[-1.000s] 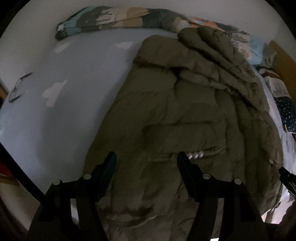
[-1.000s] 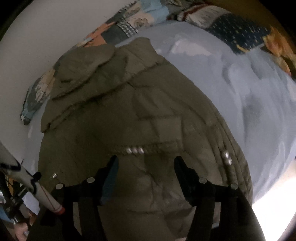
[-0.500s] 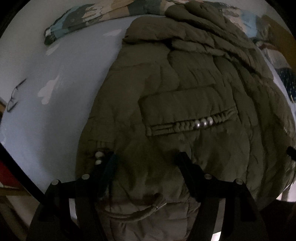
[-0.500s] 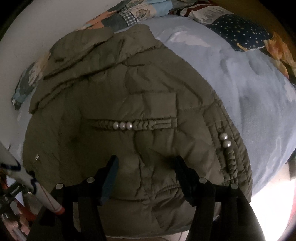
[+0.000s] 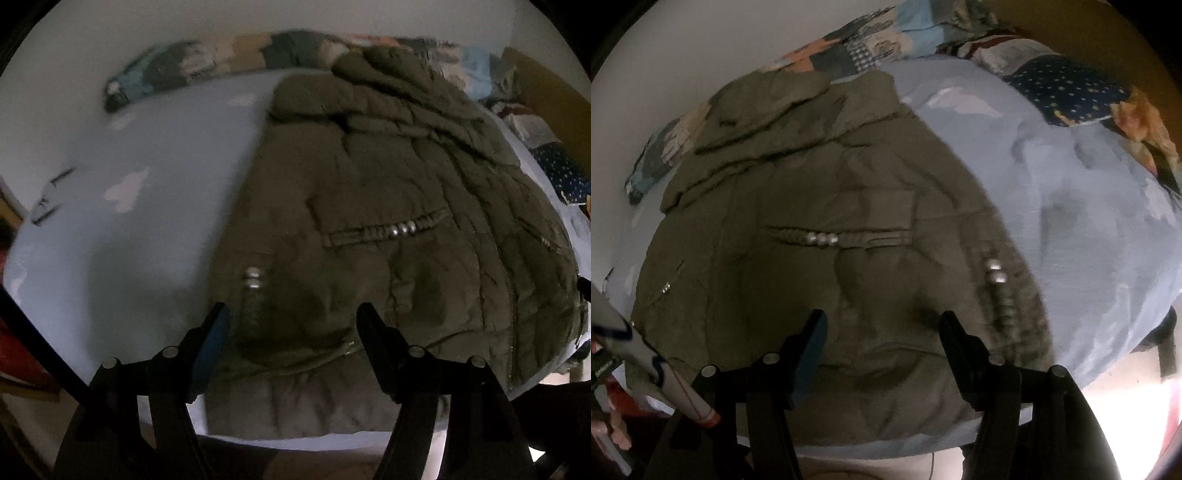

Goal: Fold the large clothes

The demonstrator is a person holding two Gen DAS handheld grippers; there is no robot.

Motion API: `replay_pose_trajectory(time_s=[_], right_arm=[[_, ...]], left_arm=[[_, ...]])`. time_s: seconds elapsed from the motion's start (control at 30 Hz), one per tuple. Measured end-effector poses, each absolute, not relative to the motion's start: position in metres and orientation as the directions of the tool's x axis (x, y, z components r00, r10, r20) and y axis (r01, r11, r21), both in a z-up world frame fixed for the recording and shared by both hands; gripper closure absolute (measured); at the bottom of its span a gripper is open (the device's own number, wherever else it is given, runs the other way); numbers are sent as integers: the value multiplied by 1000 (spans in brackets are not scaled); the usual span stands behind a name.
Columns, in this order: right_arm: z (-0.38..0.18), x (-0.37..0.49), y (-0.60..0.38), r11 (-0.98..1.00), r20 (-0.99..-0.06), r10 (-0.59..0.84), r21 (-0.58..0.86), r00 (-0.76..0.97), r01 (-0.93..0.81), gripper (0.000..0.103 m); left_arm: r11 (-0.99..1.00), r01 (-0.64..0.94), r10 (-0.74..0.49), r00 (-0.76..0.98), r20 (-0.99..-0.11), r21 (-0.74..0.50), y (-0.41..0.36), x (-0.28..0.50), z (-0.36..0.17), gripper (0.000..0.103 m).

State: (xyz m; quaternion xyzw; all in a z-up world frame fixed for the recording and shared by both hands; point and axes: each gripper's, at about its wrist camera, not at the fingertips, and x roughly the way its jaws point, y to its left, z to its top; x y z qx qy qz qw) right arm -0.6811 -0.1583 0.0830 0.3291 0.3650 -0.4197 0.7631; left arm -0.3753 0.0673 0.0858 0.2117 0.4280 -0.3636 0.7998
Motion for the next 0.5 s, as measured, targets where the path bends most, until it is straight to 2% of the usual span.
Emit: replay_pose_trajectory(time_s=[0.1, 0.3, 0.5], right_arm=[[83, -701, -160, 392, -823, -415, 224, 388, 893, 36], [74, -735, -172, 295, -826, -414, 275, 382, 915, 35], [66, -743, -176, 291, -835, -399, 277, 379, 916, 34]], left_arm=[[657, 753, -409, 388, -826, 28, 78, -372, 89, 33], [706, 709, -337, 346, -876, 9, 86, -351, 69, 33], [717, 696, -307, 274, -911, -32, 94, -339, 49, 33]])
